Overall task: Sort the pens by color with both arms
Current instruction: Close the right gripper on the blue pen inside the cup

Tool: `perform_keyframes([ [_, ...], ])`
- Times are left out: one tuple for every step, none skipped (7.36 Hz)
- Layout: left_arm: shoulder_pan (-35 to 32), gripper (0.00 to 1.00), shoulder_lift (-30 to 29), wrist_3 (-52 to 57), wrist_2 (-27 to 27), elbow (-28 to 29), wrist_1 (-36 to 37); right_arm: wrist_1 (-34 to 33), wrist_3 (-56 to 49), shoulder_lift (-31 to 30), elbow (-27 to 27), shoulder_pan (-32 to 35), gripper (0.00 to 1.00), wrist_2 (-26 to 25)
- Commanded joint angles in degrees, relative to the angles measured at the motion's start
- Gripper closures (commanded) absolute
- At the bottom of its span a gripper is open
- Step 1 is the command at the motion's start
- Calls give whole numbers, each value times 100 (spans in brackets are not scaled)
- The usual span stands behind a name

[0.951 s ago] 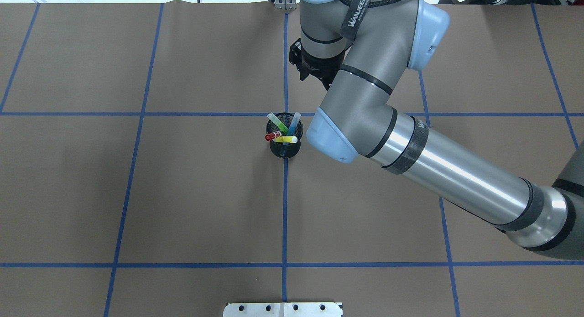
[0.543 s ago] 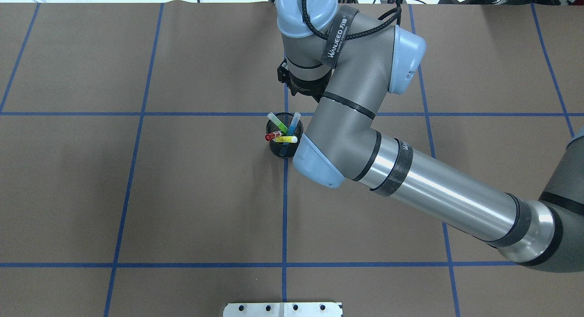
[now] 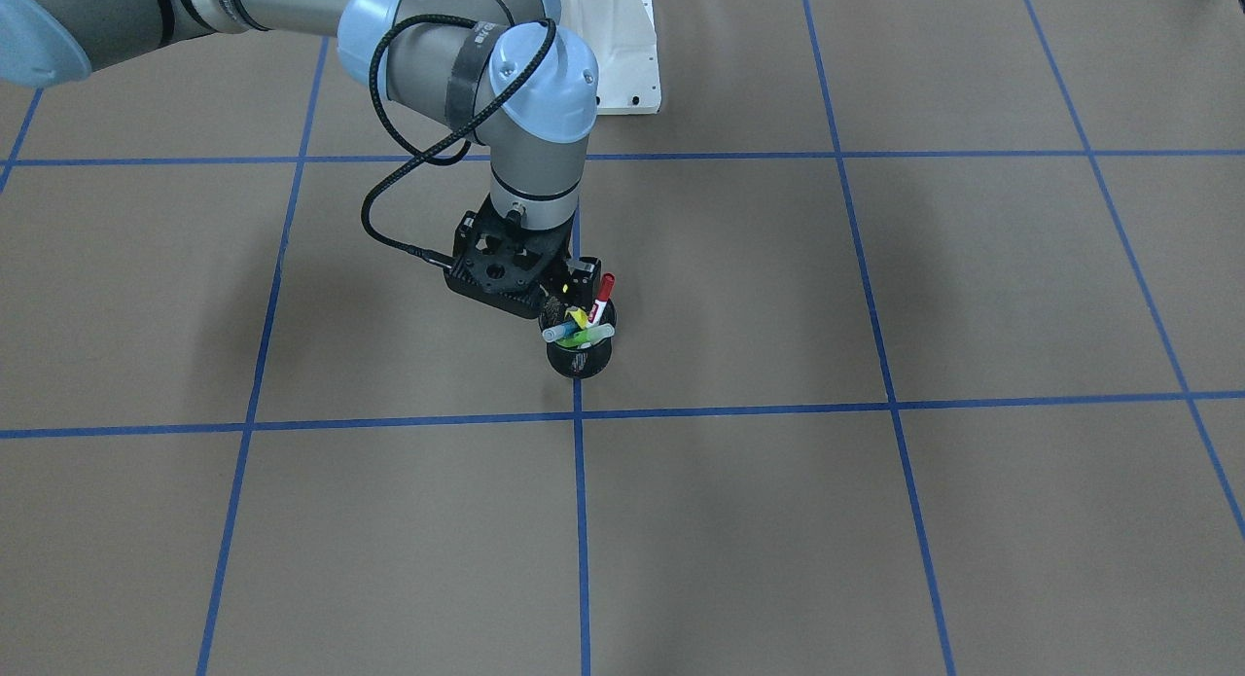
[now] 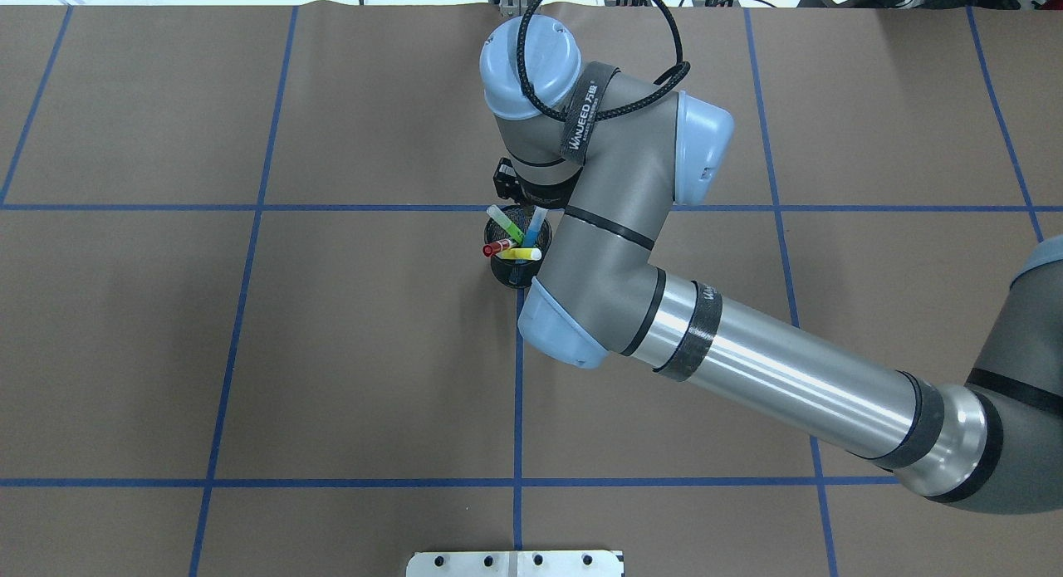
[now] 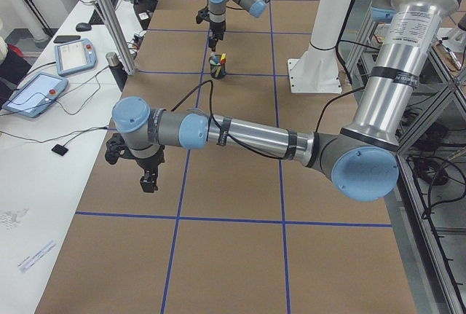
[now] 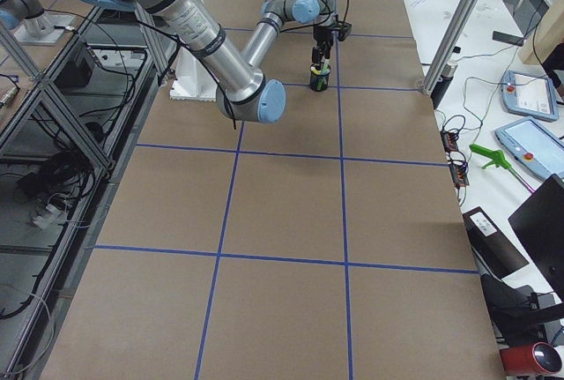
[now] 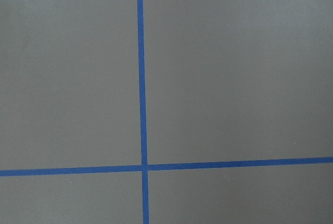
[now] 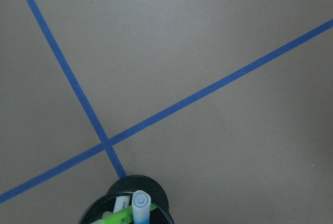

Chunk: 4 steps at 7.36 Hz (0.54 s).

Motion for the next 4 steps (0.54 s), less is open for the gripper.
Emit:
perform_keyframes([
  [0,0,10,0,0,-3,-2,580,-120,105,-386,-4,18,-36],
  [0,0,19,0,0,-12,-2,601,-120,228,-483,31,18,-36],
  [0,0,19,0,0,-12,-2,610,-129,229,-493,40,18,-27],
  [0,0,19,0,0,-4,-2,610,-120,212,-502,40,23,-1],
])
